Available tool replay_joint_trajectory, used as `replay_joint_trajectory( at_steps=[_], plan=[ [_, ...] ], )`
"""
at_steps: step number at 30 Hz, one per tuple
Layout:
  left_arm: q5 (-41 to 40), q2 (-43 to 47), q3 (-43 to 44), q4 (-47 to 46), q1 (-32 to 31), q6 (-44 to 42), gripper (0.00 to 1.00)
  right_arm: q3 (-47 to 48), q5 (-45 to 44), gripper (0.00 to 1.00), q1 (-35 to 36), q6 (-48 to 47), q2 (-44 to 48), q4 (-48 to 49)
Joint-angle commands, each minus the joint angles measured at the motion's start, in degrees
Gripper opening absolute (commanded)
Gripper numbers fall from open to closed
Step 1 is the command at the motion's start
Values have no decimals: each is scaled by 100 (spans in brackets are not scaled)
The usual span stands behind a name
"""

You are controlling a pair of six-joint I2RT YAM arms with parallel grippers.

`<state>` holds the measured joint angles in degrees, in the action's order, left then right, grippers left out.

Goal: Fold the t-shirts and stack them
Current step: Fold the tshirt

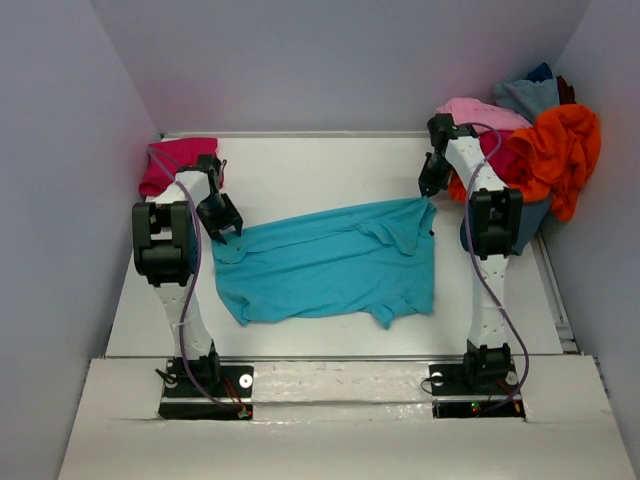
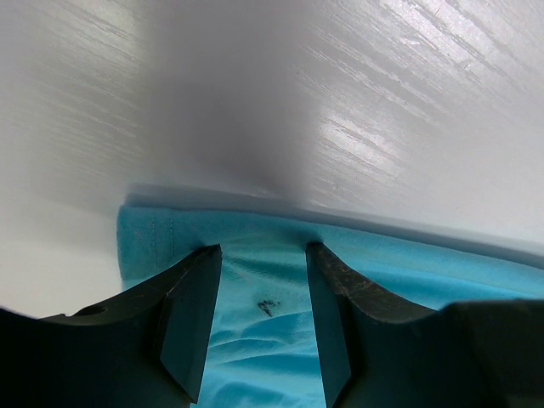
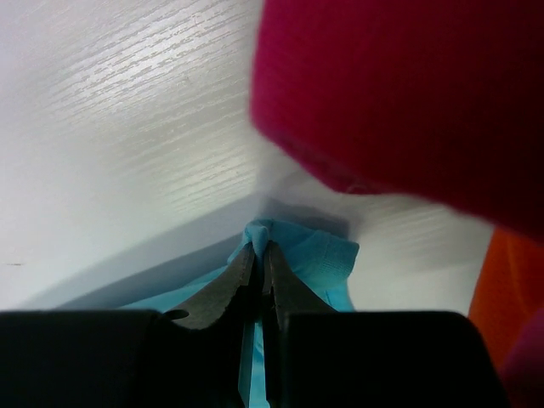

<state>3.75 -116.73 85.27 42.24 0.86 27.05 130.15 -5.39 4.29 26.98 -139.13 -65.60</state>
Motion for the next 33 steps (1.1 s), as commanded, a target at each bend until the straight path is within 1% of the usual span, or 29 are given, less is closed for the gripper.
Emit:
replay_joint_trajectory(
  at_steps=[1, 4, 6, 8, 9, 11, 12, 13, 16, 24, 26, 31, 33],
  plan=[
    [-252, 71, -11, 30, 81, -86, 57, 336, -586, 12, -411, 44, 272, -128],
    [-261, 80, -20, 30, 81, -86, 57, 345, -630, 14, -412, 35, 272, -146],
    [-261, 89, -20, 30, 81, -86, 57, 318, -621, 18, -412, 26, 281, -154],
    [-261, 89, -20, 39, 81, -86, 57, 292, -621, 24, -412, 26, 307, -154],
    [-261, 97, -20, 30, 81, -86, 57, 266, -639, 31, -412, 26, 316, -137],
    [-269, 89, -20, 39, 81, -86, 57, 195, -639, 38, -412, 26, 351, -111],
    [-269, 97, -28, 39, 81, -77, 57, 178, -682, 47, -464, 26, 369, -111],
    [-261, 89, -20, 39, 81, -77, 57, 178, -709, 49, -465, 26, 369, -128],
    [-269, 98, -28, 48, 81, -77, 57, 134, -735, 50, -465, 44, 378, -128],
    [-287, 106, -29, 56, 81, -86, 57, -139, -797, 47, -465, 44, 527, -75],
    [-322, 106, -37, 56, 133, -94, 57, -104, -631, 47, -465, 35, 614, -93],
    [-287, 62, -37, 21, 133, -77, 57, 45, 361, 46, -465, -70, 1045, 4],
    [-287, 62, -46, 13, 133, -77, 57, 229, 416, 47, -412, -149, 1081, -197]
  ],
)
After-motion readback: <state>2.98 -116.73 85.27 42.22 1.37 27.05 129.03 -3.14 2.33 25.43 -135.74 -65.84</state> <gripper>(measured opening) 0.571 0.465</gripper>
